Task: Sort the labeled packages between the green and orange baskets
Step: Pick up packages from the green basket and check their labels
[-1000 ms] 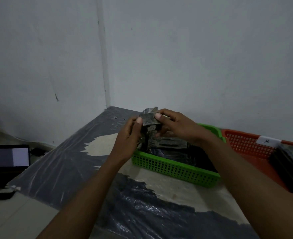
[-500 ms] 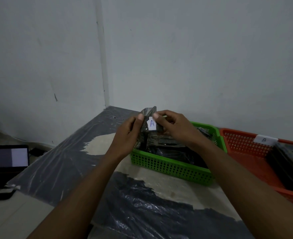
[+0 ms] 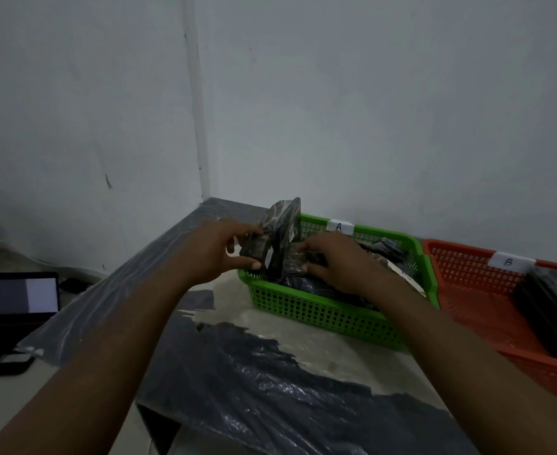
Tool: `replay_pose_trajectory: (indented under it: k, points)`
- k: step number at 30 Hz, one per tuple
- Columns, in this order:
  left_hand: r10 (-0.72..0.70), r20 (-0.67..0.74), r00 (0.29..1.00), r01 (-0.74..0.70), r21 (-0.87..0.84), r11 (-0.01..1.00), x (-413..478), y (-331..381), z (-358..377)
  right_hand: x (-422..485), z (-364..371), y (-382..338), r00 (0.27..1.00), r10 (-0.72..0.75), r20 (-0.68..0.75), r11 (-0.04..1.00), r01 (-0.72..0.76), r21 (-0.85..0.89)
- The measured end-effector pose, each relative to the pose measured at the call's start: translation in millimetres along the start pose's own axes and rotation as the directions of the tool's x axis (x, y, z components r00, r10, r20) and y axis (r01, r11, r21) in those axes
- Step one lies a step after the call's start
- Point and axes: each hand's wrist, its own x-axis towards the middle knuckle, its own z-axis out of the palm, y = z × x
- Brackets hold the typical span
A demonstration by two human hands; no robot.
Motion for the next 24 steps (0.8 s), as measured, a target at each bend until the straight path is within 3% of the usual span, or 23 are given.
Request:
replay_pose_trajectory:
  k: [2, 6, 9, 15, 19, 24]
  points:
    - [-0.017, 0.108, 0.994, 0.005, 0.103, 0.995, 4.4, -2.6, 2.7, 1.6, 2.8, -0.6, 0.998, -0.015, 0.064, 0.992, 0.023, -0.121]
    - [-0.058, 0.263, 0.963, -0.002, 0.224, 0.975, 12.3, -3.7, 13.3, 5.5, 3.9, 0.2, 0.996, 0.003, 0.091, 0.982, 0.014, -0.191]
    - [-0.044, 0.320, 0.946, -0.022, 0.200, 0.980, 16.3, 0.3, 21.1, 5.5, 4.6, 1.2, 0.995, 0.007, 0.097, 0.974, 0.015, -0.228]
    - [-0.008, 0.210, 0.978, -0.044, 0.241, 0.969, 15.4, 3.0, 32.6, 8.9, 3.7, 0.8, 0.990, 0.027, 0.137, 0.969, 0.008, -0.248]
    - [-0.031, 0.189, 0.981, -0.019, 0.257, 0.966, 13.1, 3.7, 34.0, 11.6, -7.6, 6.6, 0.981, 0.129, 0.146, 0.950, -0.080, -0.302]
    - [-0.059, 0.128, 0.990, 0.017, 0.309, 0.951, 9.6, 12.6, 36.6, 11.9, -15.3, 13.9, 0.965, 0.164, 0.205, 0.962, -0.110, -0.251]
